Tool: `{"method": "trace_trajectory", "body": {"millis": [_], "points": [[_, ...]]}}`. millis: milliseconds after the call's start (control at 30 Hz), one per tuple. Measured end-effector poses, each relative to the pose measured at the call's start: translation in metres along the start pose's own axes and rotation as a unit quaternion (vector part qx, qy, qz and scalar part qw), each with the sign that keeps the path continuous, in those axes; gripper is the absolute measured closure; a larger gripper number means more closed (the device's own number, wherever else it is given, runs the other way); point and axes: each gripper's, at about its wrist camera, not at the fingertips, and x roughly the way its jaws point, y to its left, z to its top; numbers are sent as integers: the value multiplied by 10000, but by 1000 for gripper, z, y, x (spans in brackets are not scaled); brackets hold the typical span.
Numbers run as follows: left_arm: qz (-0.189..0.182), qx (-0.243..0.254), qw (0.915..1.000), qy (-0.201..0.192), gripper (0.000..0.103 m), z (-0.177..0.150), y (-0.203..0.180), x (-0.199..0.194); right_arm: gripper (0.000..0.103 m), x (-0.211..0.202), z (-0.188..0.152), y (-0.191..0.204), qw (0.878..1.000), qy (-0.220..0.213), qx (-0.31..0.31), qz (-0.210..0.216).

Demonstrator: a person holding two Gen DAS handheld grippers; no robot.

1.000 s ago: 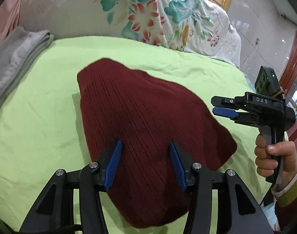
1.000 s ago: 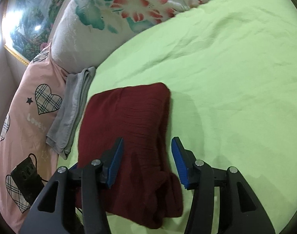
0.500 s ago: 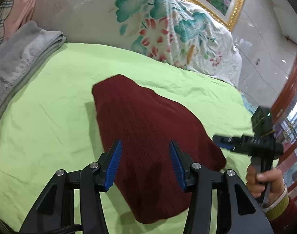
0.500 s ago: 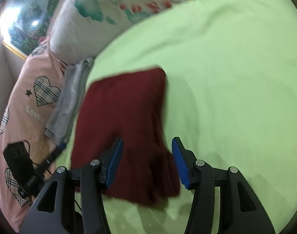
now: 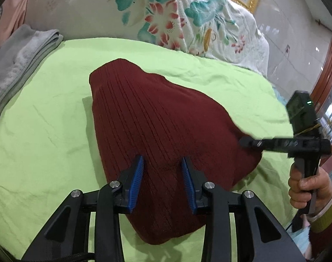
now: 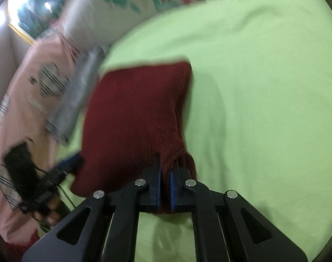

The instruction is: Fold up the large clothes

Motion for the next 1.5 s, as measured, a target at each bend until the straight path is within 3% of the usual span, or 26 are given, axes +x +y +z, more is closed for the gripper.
{"method": "trace_trajectory", "body": {"millis": [67, 133, 267, 367, 467, 600, 800, 1000, 1133, 1267, 1367, 1400, 1500], "points": [[36, 80, 10000, 2, 68, 3, -1, -6, 82, 1, -3, -4, 9998, 6, 196, -67], [-13, 85, 9999, -91, 68, 10, 4, -17, 74, -15, 1, -2, 9991, -317, 282, -48], [-143, -77, 9994, -302, 68, 34, 16, -25, 73, -39, 24, 18, 9953, -955, 106, 143], [-173, -135, 9992, -349, 74, 55, 19, -11, 73, -16, 47, 45, 9946, -988, -136, 290], [-347, -447, 9984, -9, 78, 66, 29, 21, 73, 21, 64, 57, 9958, -774, -65, 490], [-272, -354, 9987, 259, 79, 59, 26, 50, 76, 68, 72, 49, 9990, -417, -165, -90], [-32, -92, 9996, 261, 79, 56, 13, 55, 76, 65, 75, 29, 9984, -553, 82, 3], [-240, -221, 9995, -35, 78, 42, 15, 7, 73, 23, 54, 37, 9977, -655, -13, 171], [-808, -215, 9958, -365, 78, 14, 4, -38, 73, -4, 23, 51, 9960, -696, -280, 483], [-1145, 22, 9930, -296, 78, -9, -13, -47, 71, -6, -4, 59, 9957, -485, -513, 603], [-624, 392, 9970, 217, 79, -28, -23, -25, 71, 5, -13, 47, 9984, -311, -476, 75], [-560, 448, 9970, 298, 79, -31, -23, -19, 71, 9, -15, 38, 9989, -242, -377, -108], [-544, 397, 9968, 431, 87, -37, -17, -11, 71, 13, -17, 21, 9996, -182, -170, -135]]}}
